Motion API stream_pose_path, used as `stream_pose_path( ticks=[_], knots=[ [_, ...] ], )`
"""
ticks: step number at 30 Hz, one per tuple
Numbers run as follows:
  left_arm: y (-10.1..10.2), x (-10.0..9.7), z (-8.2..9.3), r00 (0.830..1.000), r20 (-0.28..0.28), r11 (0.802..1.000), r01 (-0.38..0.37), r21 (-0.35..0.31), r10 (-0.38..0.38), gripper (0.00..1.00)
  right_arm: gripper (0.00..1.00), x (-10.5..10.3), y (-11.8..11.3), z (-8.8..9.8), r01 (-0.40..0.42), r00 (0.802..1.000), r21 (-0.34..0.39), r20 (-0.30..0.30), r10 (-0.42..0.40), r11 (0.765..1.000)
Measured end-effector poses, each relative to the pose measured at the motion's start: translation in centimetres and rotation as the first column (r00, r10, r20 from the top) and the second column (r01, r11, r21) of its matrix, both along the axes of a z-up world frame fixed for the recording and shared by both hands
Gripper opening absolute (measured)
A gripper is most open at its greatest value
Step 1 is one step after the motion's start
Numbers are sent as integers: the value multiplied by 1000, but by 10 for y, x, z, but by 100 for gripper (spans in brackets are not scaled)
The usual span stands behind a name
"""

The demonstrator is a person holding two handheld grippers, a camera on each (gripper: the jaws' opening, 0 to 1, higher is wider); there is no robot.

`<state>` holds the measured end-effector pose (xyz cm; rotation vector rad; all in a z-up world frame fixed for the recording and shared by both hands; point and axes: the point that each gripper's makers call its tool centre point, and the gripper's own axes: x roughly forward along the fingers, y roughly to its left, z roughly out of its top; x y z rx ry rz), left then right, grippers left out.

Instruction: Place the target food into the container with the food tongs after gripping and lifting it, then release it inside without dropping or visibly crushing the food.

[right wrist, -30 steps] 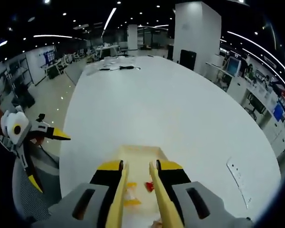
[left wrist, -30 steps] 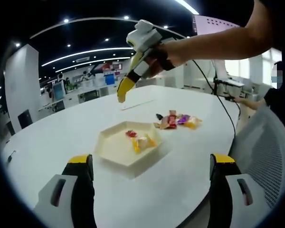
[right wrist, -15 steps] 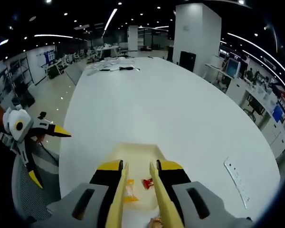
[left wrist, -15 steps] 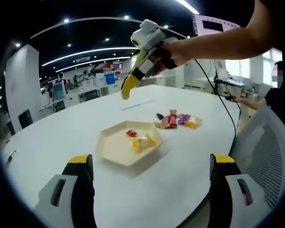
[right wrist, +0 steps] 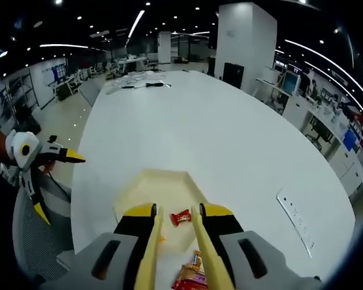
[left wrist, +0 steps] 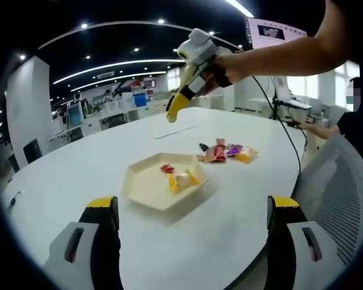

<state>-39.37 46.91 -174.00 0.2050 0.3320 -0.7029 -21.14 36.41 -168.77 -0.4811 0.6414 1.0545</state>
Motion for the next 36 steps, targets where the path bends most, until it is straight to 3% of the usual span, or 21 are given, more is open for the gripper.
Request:
stream_pose_path(
  ticks=[20,36],
  knots=[
    [0,0,-3,1000,-11,1000,6,7,-6,97,28,8,-57,-9,56,998,-52,3,-56,997],
    [-2,-2,-5,1000,-22,1000,14,11,-14,97,28,6,-67,-23,68,998,-44,-1,-68,997]
  ],
)
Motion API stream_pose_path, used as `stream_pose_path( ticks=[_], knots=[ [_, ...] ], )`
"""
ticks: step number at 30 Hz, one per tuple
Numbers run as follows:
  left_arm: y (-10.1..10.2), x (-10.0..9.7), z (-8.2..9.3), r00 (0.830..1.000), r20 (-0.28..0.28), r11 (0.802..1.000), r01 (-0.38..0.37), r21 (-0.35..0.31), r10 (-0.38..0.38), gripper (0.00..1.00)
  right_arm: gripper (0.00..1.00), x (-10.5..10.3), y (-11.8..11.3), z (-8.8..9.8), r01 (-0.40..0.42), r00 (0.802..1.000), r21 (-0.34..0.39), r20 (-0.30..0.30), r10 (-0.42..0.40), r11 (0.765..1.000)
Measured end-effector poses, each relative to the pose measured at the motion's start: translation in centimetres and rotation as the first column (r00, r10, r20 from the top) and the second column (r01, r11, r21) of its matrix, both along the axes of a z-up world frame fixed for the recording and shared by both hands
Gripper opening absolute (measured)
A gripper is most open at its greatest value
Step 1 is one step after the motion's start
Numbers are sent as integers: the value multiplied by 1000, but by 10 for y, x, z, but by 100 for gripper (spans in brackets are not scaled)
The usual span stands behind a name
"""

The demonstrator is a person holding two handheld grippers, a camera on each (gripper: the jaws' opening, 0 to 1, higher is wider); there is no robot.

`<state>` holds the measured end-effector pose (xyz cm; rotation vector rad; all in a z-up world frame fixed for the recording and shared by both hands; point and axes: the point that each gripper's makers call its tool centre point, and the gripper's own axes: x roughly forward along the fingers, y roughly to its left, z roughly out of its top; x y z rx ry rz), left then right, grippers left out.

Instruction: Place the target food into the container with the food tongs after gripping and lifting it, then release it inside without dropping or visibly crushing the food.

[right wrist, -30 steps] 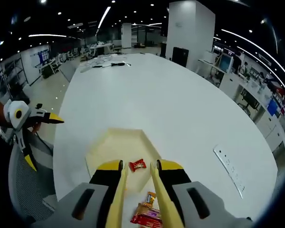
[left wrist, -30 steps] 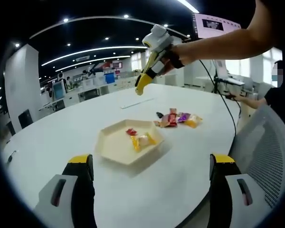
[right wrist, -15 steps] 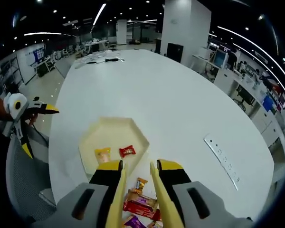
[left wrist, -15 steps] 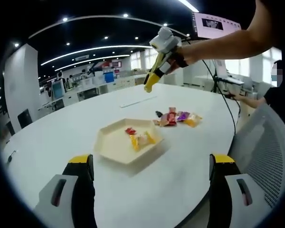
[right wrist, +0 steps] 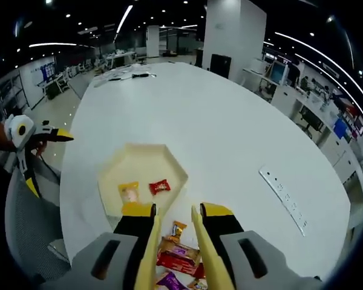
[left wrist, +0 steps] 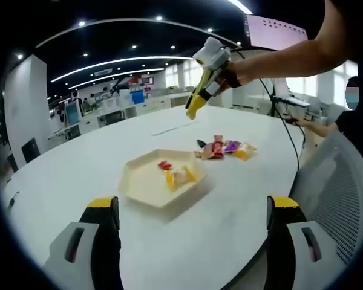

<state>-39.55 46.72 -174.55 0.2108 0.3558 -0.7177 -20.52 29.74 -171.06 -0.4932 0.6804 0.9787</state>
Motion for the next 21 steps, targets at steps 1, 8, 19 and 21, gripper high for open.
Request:
stream_pose_path(
  ticks=[1,8,19,21],
  knots=[
    [0,0,0,1000,-1,1000,0,1,0,97,28,0,0,-2,-3,1000,3,-3,3,1000],
    [-1,-1,-2,1000,-11,1000,1,2,-1,97,28,-4,-3,-18,-3,1000,3,-9,3,1000],
    [1,-2,-4,1000,-15,1000,-4,4,5,99,28,-8,-5,-41,-5,1000,6,-28,5,1000],
    [0,-2,-4,1000,-16,1000,0,2,0,99,28,-9,-6,-47,3,999,7,-33,-3,1000]
  ],
)
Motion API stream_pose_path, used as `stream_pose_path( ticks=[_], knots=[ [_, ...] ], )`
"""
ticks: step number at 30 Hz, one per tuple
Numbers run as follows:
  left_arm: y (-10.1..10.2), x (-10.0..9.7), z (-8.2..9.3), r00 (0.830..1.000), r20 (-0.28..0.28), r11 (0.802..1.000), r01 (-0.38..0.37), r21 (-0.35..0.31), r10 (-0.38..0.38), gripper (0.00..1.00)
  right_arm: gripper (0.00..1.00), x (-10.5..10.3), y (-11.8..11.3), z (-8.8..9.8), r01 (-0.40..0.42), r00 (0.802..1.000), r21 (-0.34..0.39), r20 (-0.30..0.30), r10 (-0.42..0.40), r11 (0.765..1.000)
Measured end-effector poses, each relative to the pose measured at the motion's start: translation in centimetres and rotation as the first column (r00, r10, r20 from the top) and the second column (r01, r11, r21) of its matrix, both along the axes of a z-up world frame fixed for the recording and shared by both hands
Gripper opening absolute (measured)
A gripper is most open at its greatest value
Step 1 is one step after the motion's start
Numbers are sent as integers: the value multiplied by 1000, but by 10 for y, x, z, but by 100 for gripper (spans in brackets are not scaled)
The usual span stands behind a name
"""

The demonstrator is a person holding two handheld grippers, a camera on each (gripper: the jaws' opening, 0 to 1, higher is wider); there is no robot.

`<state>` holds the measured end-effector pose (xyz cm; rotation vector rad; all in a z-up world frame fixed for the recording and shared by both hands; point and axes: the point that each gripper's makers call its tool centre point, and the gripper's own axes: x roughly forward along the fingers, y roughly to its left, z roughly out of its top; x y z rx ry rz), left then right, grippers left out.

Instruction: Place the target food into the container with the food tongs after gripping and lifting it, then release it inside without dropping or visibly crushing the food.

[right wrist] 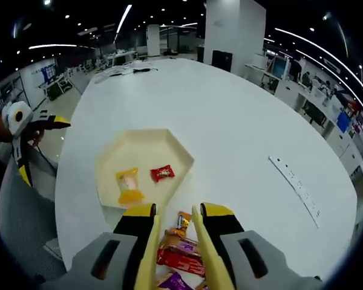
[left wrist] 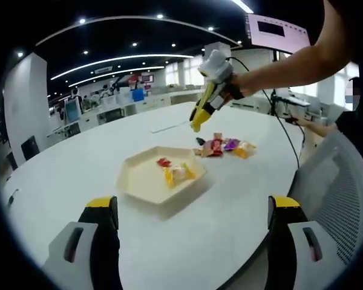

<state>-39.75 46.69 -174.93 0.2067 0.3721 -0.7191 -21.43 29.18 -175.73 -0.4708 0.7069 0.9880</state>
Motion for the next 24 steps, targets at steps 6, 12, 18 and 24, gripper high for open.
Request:
stream_pose_path(
  ticks=[6,12,18,24],
  knots=[
    [0,-1,1,1000,-1,1000,2,-8,-2,99,28,-3,-1,-17,23,1000,-1,-15,-23,1000],
    [0,-1,2,1000,1,1000,4,-13,-4,98,28,2,0,-30,54,998,4,-18,-54,999],
    [0,-1,3,1000,5,1000,-2,-16,2,98,28,11,0,-42,103,994,8,-23,-103,995],
    [1,0,5,1000,8,1000,-6,-22,6,97,28,12,-1,-55,118,993,-26,-7,-118,993]
  ],
)
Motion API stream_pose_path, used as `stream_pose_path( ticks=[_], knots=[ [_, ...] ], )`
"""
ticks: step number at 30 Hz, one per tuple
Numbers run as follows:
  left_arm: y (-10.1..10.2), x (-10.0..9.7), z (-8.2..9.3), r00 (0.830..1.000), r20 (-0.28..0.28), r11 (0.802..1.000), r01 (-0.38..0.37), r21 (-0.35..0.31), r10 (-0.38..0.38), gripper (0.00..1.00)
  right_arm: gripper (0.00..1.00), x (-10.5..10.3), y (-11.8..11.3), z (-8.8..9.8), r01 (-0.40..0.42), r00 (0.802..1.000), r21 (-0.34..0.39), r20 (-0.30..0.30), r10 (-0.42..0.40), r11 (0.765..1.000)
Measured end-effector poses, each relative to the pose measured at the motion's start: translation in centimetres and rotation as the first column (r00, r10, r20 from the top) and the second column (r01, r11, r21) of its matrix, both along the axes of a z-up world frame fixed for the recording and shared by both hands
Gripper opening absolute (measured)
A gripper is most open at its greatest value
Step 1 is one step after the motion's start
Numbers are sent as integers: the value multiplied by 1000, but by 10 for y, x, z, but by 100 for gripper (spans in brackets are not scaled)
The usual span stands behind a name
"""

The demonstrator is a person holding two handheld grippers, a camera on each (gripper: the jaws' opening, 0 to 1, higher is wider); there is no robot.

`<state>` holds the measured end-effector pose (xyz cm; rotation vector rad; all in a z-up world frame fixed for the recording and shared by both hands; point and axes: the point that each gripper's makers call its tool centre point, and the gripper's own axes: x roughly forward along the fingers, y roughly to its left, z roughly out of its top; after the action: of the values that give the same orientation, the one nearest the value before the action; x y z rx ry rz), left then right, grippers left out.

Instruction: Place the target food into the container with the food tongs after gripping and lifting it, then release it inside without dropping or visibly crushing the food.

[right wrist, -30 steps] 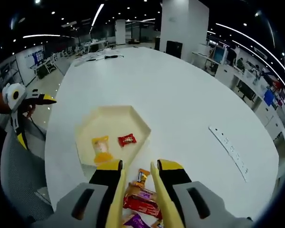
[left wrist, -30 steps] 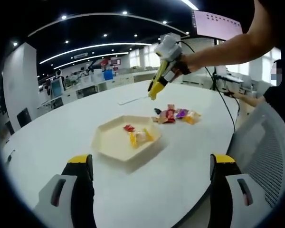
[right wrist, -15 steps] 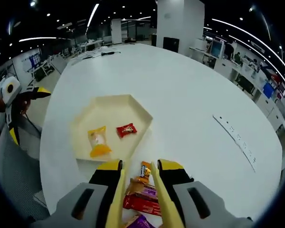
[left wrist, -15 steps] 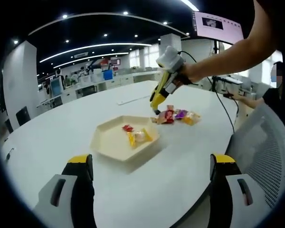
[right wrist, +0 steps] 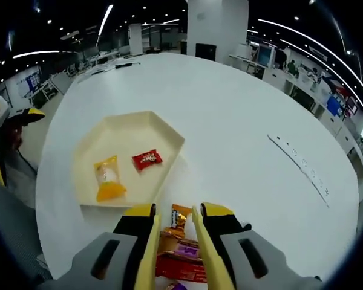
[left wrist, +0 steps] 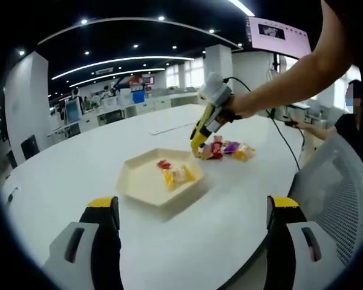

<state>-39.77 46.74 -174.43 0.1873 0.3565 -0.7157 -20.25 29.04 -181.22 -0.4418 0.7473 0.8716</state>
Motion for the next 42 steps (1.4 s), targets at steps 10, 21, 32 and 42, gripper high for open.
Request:
stream_pose_path(
  ticks=[10,21,32,42],
  knots=[
    [1,1,0,1000,3,1000,-7,0,7,97,28,3,-5,-12,53,998,15,-31,-53,998],
    [1,1,-1,1000,-1,1000,-6,0,6,97,22,4,-10,-21,62,998,-15,-33,-62,998],
    [2,1,-2,1000,-6,1000,-8,1,8,96,21,5,-10,-22,51,998,-32,-19,-52,998],
    [1,0,-3,1000,-10,1000,0,4,1,96,21,7,-11,-9,44,999,-28,-12,-44,999]
  ],
)
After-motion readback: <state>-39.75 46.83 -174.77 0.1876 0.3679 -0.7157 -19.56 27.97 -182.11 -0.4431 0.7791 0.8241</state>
